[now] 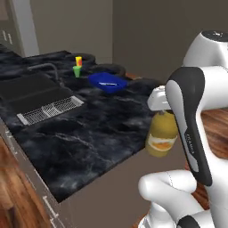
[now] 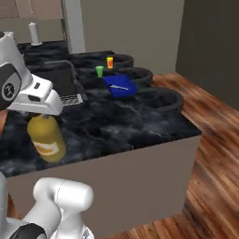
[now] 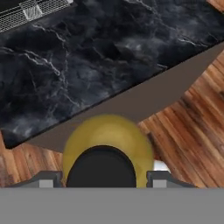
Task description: Place the drinks on the dining counter in a tight cluster.
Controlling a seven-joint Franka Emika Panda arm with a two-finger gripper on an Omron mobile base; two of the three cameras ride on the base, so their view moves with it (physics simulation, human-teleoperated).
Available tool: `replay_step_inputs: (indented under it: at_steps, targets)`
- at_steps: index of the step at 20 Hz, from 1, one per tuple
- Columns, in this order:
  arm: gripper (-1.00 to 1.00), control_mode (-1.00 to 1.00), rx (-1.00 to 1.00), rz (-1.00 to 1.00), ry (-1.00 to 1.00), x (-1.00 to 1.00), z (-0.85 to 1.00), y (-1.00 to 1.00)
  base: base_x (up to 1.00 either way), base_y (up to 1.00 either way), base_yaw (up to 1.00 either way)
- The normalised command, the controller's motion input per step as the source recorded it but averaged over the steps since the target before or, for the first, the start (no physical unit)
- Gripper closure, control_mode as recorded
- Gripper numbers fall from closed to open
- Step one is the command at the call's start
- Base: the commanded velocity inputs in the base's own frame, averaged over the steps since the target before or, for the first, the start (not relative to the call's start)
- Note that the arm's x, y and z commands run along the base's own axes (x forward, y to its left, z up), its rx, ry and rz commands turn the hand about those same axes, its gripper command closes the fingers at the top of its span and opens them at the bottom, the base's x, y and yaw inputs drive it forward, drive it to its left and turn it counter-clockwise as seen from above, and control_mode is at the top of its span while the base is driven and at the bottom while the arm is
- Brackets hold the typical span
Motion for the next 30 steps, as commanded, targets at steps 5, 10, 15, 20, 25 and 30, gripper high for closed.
replay_step_inputs:
  at_steps: [5,10,15,20,25,30]
  targets:
    - [1.0,1.0,0.0,0.0,0.0,0.0,0.0,0.0,0.16,-0.96,0.69]
    - [1.0,1.0,0.0,0.0,0.0,0.0,0.0,0.0,0.17,-1.0,0.53]
    - [1.0,1.0,0.0,0.0,0.0,0.0,0.0,0.0,0.5,-1.0,0.35]
    - [1.0,1.0,0.0,0.0,0.0,0.0,0.0,0.0,0.93,-0.66,0.04]
    - [1.0,1.0,0.0,0.0,0.0,0.0,0.0,0.0,0.28,-0.29,0.02]
    - [1.0,1.0,0.0,0.0,0.0,0.0,0.0,0.0,0.0,-0.01,0.01]
